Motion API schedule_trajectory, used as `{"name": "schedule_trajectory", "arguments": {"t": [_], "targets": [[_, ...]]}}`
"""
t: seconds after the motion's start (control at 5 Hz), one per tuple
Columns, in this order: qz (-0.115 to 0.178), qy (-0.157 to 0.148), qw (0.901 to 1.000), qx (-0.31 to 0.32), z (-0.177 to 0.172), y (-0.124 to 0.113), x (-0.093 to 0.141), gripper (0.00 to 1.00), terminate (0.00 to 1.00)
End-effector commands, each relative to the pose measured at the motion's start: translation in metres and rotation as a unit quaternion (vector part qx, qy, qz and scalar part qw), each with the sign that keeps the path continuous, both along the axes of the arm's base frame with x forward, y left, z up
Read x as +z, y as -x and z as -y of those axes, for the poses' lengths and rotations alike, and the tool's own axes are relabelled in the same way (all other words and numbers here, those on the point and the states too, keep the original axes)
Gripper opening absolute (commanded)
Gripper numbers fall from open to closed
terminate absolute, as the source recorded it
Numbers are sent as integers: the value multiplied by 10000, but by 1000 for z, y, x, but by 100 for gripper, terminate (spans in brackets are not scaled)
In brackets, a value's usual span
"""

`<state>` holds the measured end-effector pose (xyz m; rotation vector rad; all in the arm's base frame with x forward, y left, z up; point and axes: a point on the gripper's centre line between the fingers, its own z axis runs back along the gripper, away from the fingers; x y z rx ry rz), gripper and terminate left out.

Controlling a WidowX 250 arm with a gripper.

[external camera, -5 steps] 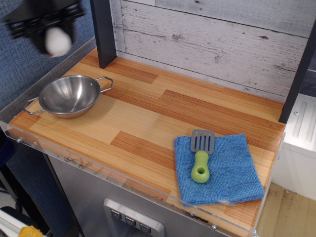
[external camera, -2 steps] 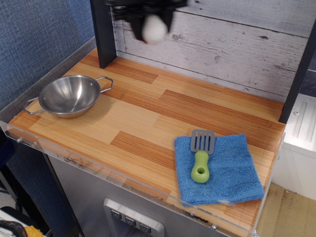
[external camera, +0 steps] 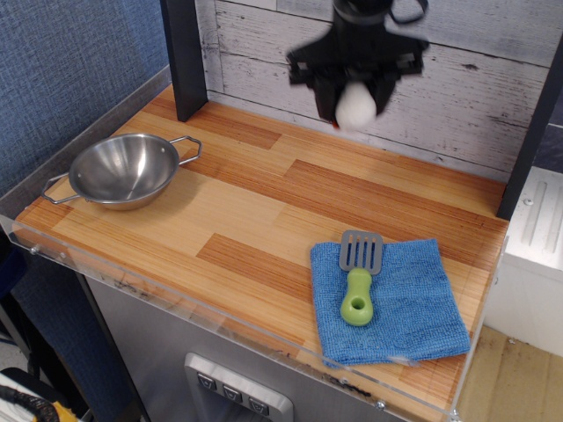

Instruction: Move egg to space above blue cloth.

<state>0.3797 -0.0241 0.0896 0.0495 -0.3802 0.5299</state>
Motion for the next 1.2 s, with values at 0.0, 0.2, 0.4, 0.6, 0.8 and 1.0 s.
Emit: {"name": "schedule_trajectory", "arguments": {"t": [0.0, 0.2, 0.4, 0.6, 0.8, 1.0], "targets": [[-116, 108, 9994, -315, 29, 4, -35, 0, 0], [-298, 126, 9988, -371, 32, 5, -56, 0, 0], [-399, 206, 9983, -371, 31, 7, -71, 0, 0], [-519, 219, 9973, -477, 31, 8, -75, 0, 0], [-503, 132, 9973, -514, 29, 8, -66, 100, 0], [-514, 141, 9983, -220, 22, 14, -63, 100, 0]]}}
